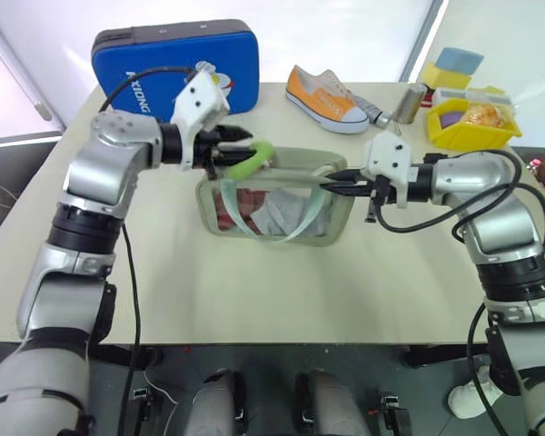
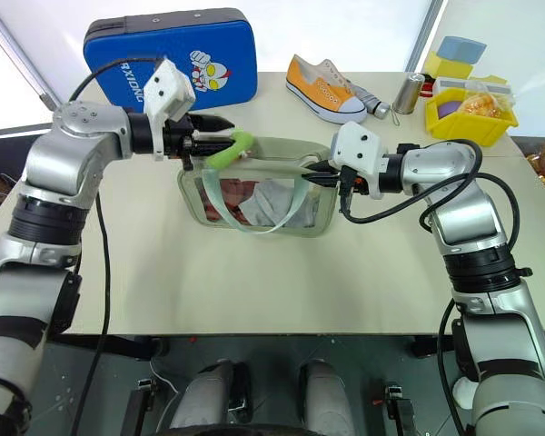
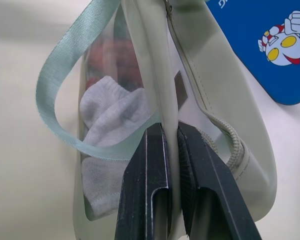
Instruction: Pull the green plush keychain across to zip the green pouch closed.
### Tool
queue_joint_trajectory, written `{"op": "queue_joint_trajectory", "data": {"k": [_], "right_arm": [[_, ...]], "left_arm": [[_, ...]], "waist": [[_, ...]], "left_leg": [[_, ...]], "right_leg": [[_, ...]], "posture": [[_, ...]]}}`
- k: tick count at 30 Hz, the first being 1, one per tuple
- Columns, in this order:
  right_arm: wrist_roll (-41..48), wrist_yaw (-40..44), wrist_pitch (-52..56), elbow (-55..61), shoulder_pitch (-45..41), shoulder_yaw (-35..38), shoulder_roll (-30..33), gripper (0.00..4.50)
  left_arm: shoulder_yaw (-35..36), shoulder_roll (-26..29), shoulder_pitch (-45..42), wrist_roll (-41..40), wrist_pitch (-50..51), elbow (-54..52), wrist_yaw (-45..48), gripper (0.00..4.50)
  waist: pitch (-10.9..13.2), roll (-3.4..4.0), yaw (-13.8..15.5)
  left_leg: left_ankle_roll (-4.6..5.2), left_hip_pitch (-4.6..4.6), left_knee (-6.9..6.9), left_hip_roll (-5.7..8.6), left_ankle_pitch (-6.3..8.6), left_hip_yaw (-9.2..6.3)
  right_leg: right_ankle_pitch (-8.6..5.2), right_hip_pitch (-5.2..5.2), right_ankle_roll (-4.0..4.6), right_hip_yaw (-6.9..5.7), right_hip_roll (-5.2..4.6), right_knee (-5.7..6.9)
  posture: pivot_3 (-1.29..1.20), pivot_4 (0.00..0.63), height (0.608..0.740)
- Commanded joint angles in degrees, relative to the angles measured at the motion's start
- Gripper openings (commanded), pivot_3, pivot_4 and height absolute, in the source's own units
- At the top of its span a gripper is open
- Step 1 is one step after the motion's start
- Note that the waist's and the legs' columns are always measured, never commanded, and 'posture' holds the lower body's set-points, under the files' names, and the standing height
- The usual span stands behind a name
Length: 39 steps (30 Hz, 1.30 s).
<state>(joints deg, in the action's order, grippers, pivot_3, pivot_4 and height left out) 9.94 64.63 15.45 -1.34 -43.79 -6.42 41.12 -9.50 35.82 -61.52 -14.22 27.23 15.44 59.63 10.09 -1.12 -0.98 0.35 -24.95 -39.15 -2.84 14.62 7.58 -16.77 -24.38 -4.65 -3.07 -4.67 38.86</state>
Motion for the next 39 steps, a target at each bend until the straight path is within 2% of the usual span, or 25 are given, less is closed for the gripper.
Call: {"op": "queue_joint_trajectory", "data": {"k": [1,2,8,11,16,21,24,30,31,34,37,39], "right_arm": [[0.3,-0.2,-1.0,0.9,-0.6,0.5,-0.2,0.00],[0.2,-0.2,-1.1,0.8,-0.6,0.5,-0.2,0.00],[-0.4,0.3,-2.7,-0.8,-1.0,0.2,0.1,0.00],[-0.4,0.5,-2.9,-1.6,-1.6,0.2,-0.1,0.00],[-0.3,0.7,-2.7,-1.7,-2.0,0.2,-0.3,0.00],[-0.3,1.0,-2.5,-1.7,-2.2,0.1,-0.2,0.00],[-0.4,1.0,-2.4,-1.6,-2.3,0.1,-0.4,0.00],[-0.1,0.7,-1.3,-0.5,-2.4,0.1,-0.7,0.00],[0.2,0.6,-0.6,0.1,-2.5,0.2,-0.8,0.00],[0.8,0.7,1.0,1.1,-2.8,0.5,-0.7,0.00],[1.3,1.6,2.8,1.2,-3.3,0.8,0.3,1.09],[1.3,1.6,3.7,1.3,-4.1,1.2,0.9,2.10]], "left_arm": [[3.1,2.9,-2.9,0.4,-0.7,-1.0,1.1,3.97],[3.5,4.2,-3.0,0.1,-0.5,-1.5,1.9,4.38],[5.3,13.2,0.2,-0.1,1.2,-6.2,5.7,4.38],[7.3,16.4,6.2,-2.2,5.0,-11.9,6.2,4.38],[9.3,16.9,15.2,-3.8,8.1,-19.4,4.4,4.38],[9.6,12.6,19.6,-3.6,8.1,-20.9,-0.8,4.38],[9.7,11.0,19.5,-3.9,8.2,-20.3,-1.9,3.48],[8.9,10.5,21.5,-3.6,6.7,-20.2,-1.2,0.32],[9.1,10.3,21.5,-3.8,7.0,-20.3,-1.3,0.04],[8.9,10.1,21.2,-3.8,7.7,-20.5,-2.0,0.04],[8.5,10.1,21.5,-3.8,8.1,-21.3,-2.2,0.00],[8.5,10.2,22.0,-4.0,8.3,-22.1,-2.2,0.00]], "waist": [[0.0,0.00,0.0],[0.0,0.00,-0.1],[0.0,0.01,0.0],[0.0,0.01,0.0],[0.0,-0.01,0.1],[0.0,-0.01,0.2],[0.0,-0.02,0.2],[0.0,-0.02,0.1],[0.0,-0.02,0.2],[0.0,-0.01,0.1],[0.0,-0.01,0.1],[0.0,-0.01,0.2]], "left_leg": [[0.00,0.00,0.00,-0.01,0.00,0.00],[0.00,0.00,0.00,-0.01,0.00,-0.01],[0.00,0.00,0.01,-0.03,0.00,0.01],[0.00,0.00,-0.01,-0.04,0.00,0.00],[0.00,0.01,-0.02,-0.05,0.00,-0.04],[0.00,0.01,-0.02,-0.04,0.00,-0.04],[0.00,0.01,-0.02,-0.04,0.00,-0.04],[0.00,0.01,-0.02,-0.04,0.00,-0.02],[0.00,0.01,-0.02,-0.04,0.00,-0.02],[0.00,0.01,-0.02,-0.04,0.00,-0.03],[0.00,0.01,-0.02,-0.04,0.00,-0.03],[0.01,0.01,-0.02,-0.03,0.01,-0.02]], "right_leg": [[0.00,0.00,0.00,0.00,0.00,0.00],[0.00,-0.01,0.00,0.00,0.00,0.01],[0.00,-0.04,0.00,0.00,-0.01,0.02],[0.00,-0.02,0.00,0.01,-0.03,0.04],[-0.01,-0.03,0.01,0.04,-0.03,0.12],[-0.01,-0.02,0.01,0.06,-0.03,0.11],[-0.01,-0.03,0.01,0.06,-0.03,0.12],[-0.01,-0.03,0.01,0.06,-0.02,0.12],[-0.01,-0.03,0.01,0.06,-0.02,0.12],[-0.01,-0.03,0.01,0.06,-0.03,0.12],[-0.01,-0.03,0.01,0.06,-0.02,0.12],[-0.01,-0.03,0.01,0.06,-0.03,0.12]], "posture": [[0.00,0.150,0.740],[0.00,0.150,0.740],[0.00,0.150,0.740],[0.00,0.150,0.740],[0.00,0.150,0.740],[0.00,0.150,0.740],[0.00,0.150,0.740],[0.00,0.150,0.740],[0.00,0.150,0.740],[0.00,0.150,0.740],[0.00,0.150,0.740],[0.00,0.150,0.740]]}}
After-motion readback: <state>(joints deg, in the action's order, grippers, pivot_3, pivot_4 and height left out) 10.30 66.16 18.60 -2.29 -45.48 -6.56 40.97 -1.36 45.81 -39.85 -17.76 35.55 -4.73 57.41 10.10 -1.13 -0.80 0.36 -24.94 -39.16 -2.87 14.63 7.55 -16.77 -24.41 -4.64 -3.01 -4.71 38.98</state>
